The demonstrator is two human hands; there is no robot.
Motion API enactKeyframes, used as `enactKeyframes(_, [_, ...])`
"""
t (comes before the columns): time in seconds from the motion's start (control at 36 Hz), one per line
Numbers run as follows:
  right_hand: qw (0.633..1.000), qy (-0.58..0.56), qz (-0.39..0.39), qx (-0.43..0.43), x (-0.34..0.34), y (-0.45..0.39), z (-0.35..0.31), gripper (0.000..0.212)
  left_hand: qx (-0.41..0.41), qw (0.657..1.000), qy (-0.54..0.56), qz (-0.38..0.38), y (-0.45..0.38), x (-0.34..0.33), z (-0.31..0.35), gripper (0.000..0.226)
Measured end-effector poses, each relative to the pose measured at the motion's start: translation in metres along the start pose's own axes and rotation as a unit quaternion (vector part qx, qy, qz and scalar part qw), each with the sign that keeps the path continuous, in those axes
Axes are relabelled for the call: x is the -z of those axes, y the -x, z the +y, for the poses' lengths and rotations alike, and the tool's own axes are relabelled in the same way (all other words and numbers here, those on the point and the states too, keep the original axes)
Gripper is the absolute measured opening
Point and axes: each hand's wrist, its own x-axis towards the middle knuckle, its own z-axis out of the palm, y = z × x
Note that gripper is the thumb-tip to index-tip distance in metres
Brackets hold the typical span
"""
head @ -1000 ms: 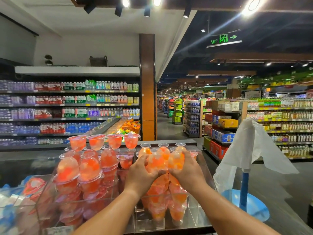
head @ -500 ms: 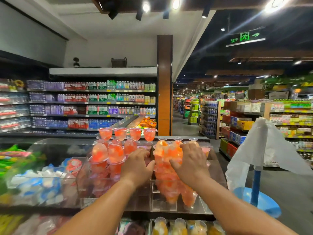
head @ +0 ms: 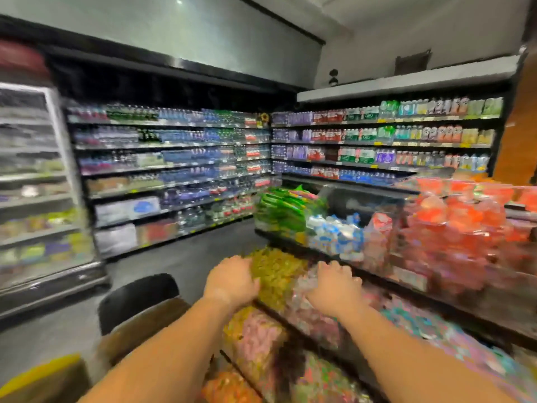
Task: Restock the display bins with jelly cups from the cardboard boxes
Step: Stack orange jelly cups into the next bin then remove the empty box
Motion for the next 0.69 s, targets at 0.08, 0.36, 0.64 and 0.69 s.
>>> enactKeyframes(0.08, [0.997, -0.005, -0.03, 0.075, -0.028, 0.009, -0.092, 0.059, 0.079, 0.997, -0.021, -0.017, 0.04, 0.012, -0.087, 0.048])
enactKeyframes(0.36, [0.949, -0.064, -0.16, 0.263, -0.087, 0.065, -0.314, 0.068, 0.289, 0.956, -0.035, -0.031, 0.159, 0.034, -0.274, 0.051])
enactKeyframes(0.64, [0.922, -0.055, -0.205, 0.325, -0.144, 0.063, -0.421, 0.068, 0.381, 0.923, -0.025, -0.045, 0.183, 0.015, -0.383, 0.048])
enactKeyframes(0.69, [0.918, -0.054, -0.211, 0.331, -0.157, 0.049, -0.439, 0.067, 0.388, 0.921, -0.022, -0.043, 0.174, 0.006, -0.403, 0.052])
